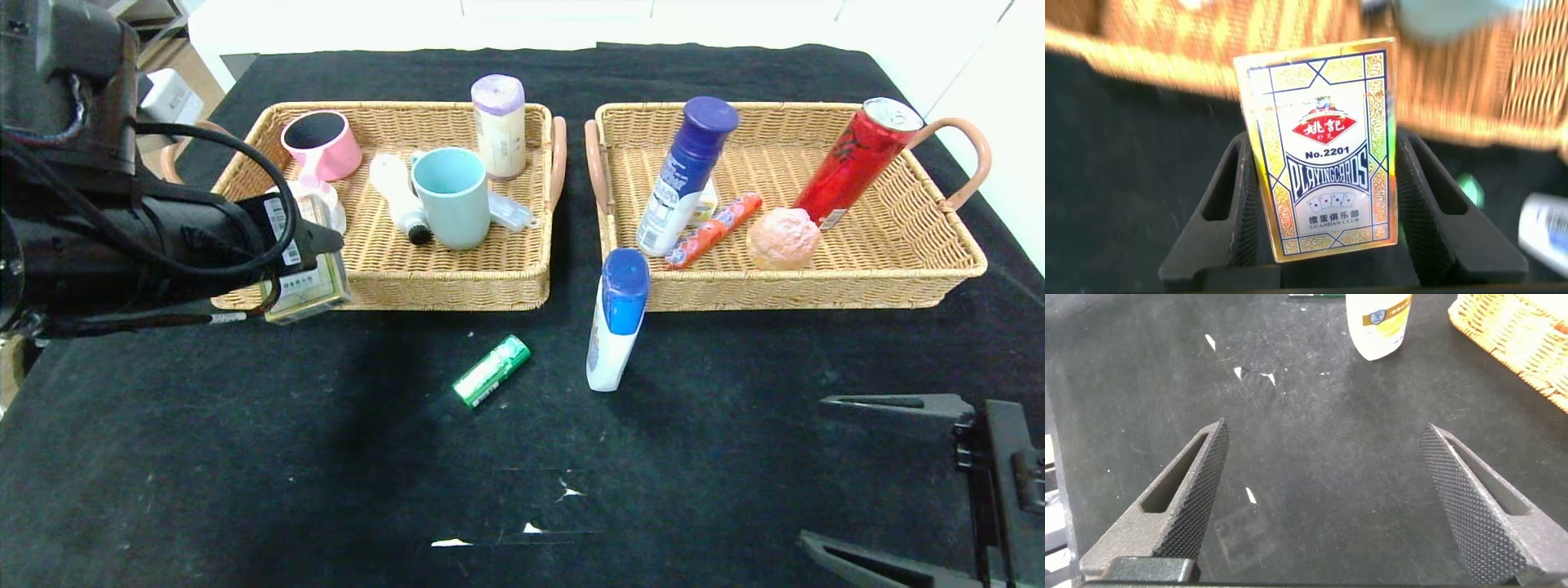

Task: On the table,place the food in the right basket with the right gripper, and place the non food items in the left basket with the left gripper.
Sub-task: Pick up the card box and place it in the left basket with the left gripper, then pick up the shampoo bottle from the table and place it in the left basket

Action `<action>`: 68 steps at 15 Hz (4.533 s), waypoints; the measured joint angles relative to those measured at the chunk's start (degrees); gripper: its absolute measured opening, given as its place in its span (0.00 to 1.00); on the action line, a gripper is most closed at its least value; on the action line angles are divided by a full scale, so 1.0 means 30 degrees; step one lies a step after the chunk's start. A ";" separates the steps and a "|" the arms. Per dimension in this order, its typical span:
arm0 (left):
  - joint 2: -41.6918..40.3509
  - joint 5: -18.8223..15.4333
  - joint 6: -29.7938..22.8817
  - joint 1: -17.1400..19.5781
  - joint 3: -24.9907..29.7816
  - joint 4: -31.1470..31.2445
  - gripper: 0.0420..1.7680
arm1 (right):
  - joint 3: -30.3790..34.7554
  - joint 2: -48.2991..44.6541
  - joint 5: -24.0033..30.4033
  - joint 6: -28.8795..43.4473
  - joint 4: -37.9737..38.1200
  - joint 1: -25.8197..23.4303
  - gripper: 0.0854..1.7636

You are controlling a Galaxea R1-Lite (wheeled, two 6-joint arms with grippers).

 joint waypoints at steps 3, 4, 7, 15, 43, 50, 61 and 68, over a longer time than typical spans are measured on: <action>0.0817 -0.0175 0.1170 0.0959 -0.0622 -0.2462 0.57 | -0.0057 -0.0037 -0.0024 -0.0008 -0.0016 -0.0065 0.97; 0.1130 -0.0219 0.1524 0.1170 -0.0809 -0.3088 0.57 | -0.0057 -0.0053 -0.0016 -0.0008 -0.0016 -0.0073 0.97; 0.2580 -0.0248 0.2068 0.1674 -0.2397 -0.3824 0.57 | -0.0085 -0.0061 -0.0037 -0.0008 -0.0028 -0.0089 0.97; 0.5888 -0.0240 0.2629 0.2723 -0.5161 -0.4047 0.57 | 0.0024 -0.0065 -0.0037 0.0008 -0.0569 -0.0183 0.97; 0.1386 -0.1995 0.2893 0.0232 0.1341 -0.4031 0.95 | -0.0057 -0.0244 -0.0037 0.0057 -0.0516 -0.0593 0.97; -0.0626 -0.0488 0.2966 -0.3942 0.5339 -0.4185 0.96 | -0.0037 0.0581 -0.0061 0.0057 -0.0532 -0.0622 0.97; 0.0098 0.2332 0.3596 -1.1374 0.8391 -0.6510 0.96 | -0.0325 0.1207 -0.0126 0.0093 -0.0561 -0.1008 0.97; 0.2983 0.3665 0.4198 -1.1943 0.7188 -1.0955 0.97 | -0.0443 0.0975 -0.0093 0.0118 -0.1000 -0.1560 0.97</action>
